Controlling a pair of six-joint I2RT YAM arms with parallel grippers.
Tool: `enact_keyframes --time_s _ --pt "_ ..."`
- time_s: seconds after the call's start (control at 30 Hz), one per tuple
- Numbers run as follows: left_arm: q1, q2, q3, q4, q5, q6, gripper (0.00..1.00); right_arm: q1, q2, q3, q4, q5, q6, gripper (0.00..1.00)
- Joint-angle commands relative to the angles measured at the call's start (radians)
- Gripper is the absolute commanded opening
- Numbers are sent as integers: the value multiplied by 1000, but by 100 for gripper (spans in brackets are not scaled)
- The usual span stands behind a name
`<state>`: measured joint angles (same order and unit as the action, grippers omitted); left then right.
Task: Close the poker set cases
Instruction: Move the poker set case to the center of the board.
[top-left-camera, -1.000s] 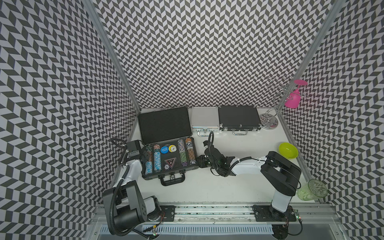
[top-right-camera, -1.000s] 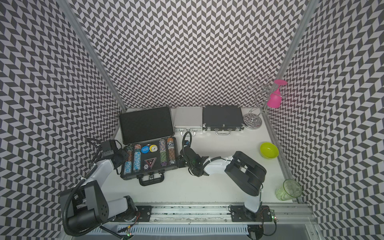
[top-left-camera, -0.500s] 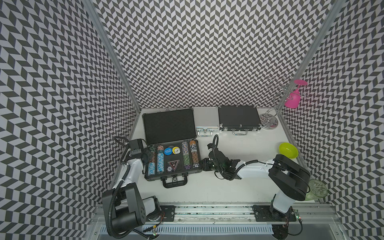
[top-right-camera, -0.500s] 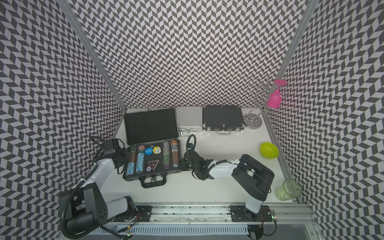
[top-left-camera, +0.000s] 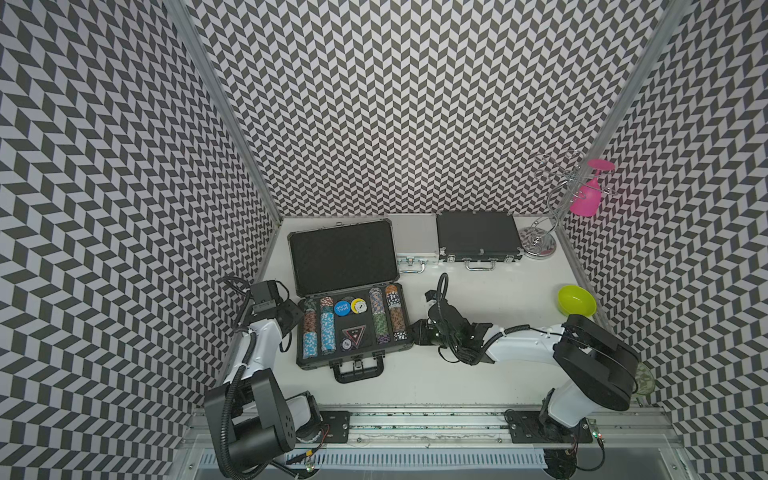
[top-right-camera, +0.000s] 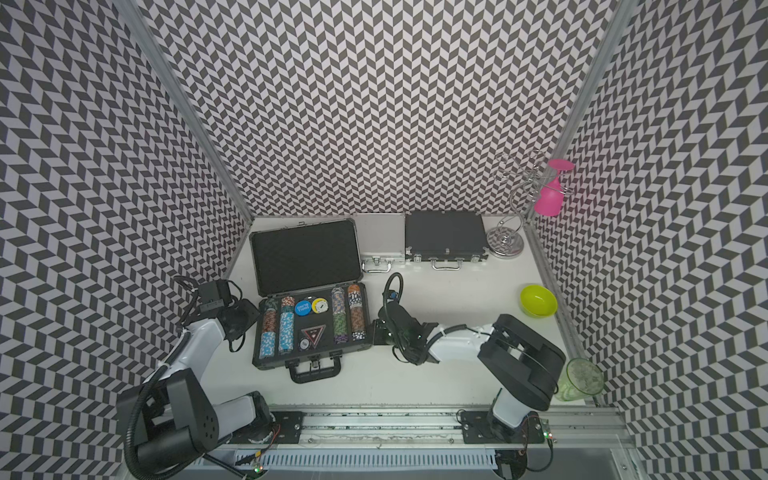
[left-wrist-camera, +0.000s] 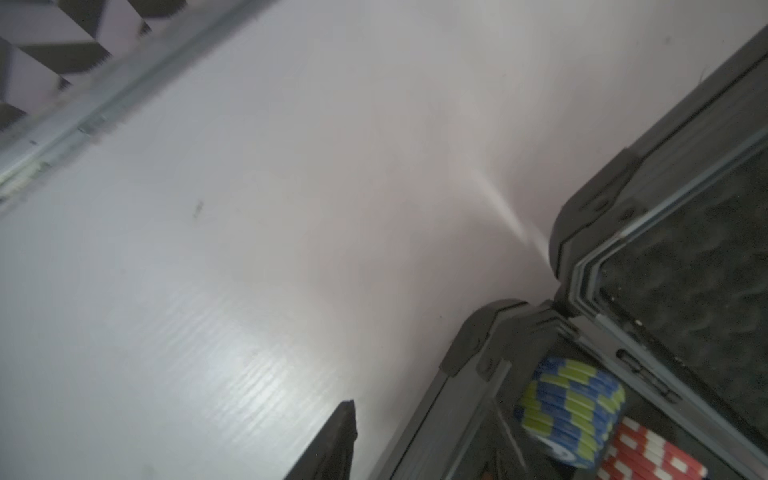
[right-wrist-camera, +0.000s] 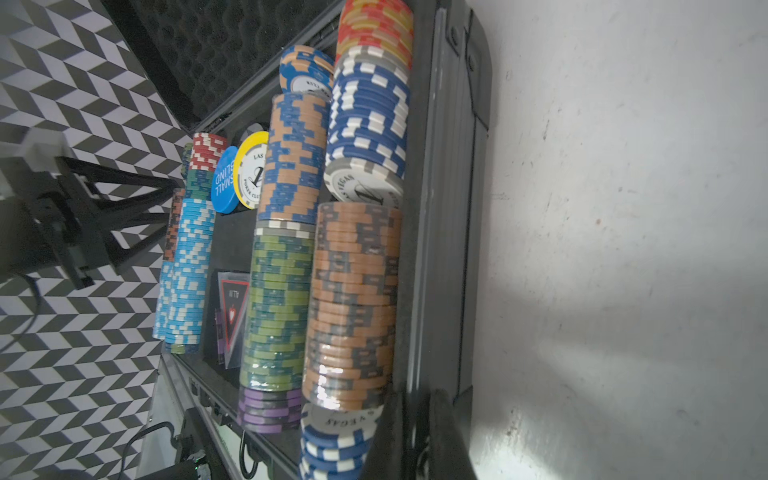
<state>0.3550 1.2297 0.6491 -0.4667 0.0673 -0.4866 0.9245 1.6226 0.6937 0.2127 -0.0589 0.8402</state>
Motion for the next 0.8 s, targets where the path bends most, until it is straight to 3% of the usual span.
enact_keyframes --time_s 0.0,0.23,0.77 --pt "-9 58 3 26 110 30 53 -32 -5 -104 -268 8 28 0" --pt "-57 137 -8 69 204 43 49 -74 -60 -105 -269 43 25 0" --pt "-387 234 18 169 180 -110 46 -193 -185 -208 -314 75 -15 0"
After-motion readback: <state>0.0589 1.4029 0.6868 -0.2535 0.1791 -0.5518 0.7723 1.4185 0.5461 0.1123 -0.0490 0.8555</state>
